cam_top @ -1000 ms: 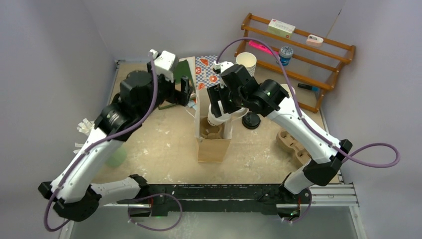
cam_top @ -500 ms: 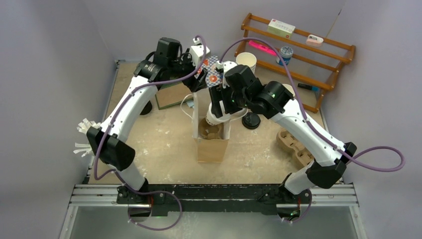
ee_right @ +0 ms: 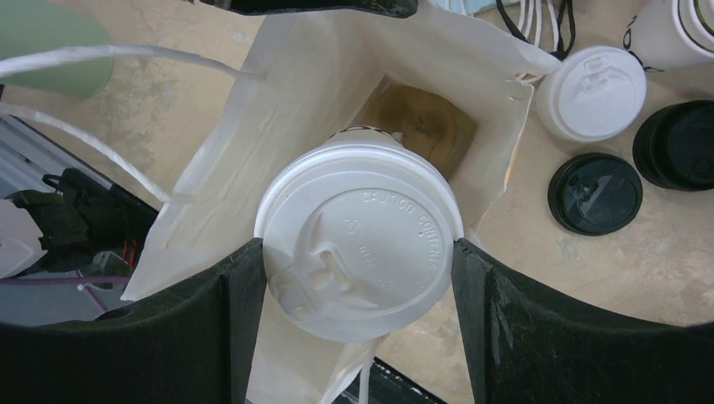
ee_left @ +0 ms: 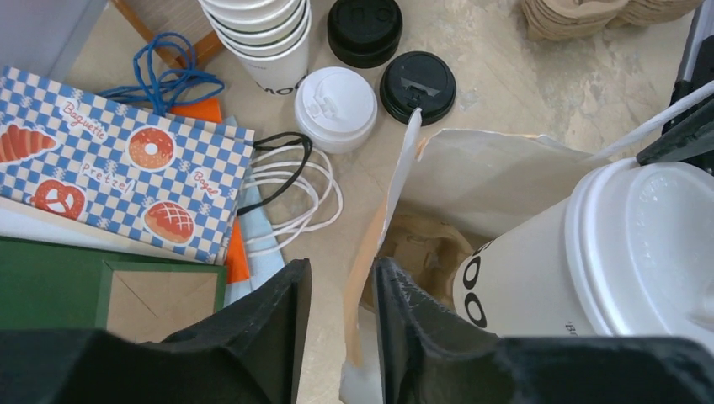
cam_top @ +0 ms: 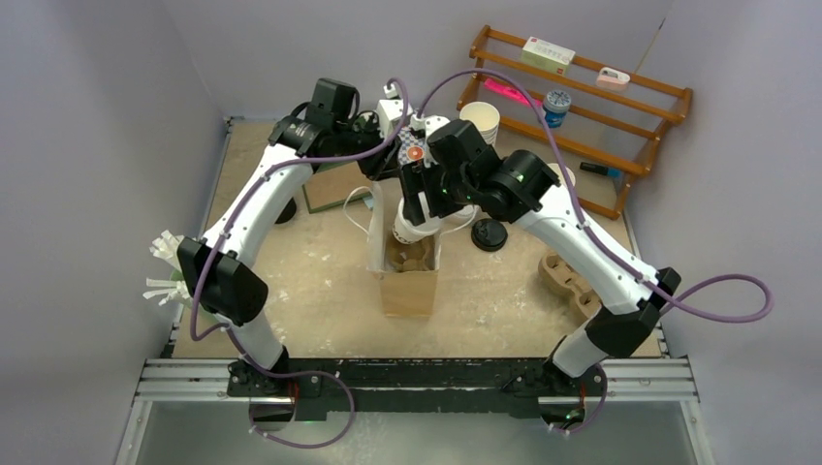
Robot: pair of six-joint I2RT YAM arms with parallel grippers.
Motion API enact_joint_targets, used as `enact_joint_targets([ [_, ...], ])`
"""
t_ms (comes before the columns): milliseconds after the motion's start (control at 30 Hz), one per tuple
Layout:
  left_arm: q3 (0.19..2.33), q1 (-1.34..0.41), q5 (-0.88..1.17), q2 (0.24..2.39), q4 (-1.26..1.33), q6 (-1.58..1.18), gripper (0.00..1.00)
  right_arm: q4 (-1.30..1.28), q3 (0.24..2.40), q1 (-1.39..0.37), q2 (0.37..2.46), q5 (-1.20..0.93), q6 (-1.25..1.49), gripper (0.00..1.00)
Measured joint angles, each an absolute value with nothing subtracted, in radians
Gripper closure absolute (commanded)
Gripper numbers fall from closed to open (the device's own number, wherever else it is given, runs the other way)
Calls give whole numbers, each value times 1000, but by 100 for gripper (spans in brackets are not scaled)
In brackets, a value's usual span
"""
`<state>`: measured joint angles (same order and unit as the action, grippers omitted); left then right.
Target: Pack the takeout coffee
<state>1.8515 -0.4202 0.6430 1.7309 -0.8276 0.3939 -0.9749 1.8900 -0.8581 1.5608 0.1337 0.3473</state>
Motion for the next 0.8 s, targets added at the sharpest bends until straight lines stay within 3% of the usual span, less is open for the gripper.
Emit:
enact_joint_targets([
  [167, 1800, -421, 624, 1729, -823, 376, 99, -999, 1958, -869, 1620, 130, 347, 52],
  [567, 1638, -424, 445, 1574, -735, 149, 100, -1061, 2083, -923, 1683, 141, 345, 52],
  [800, 1438, -429, 402, 1381, -622, -7, 100, -1056, 2030, -955, 1670, 192, 340, 54],
])
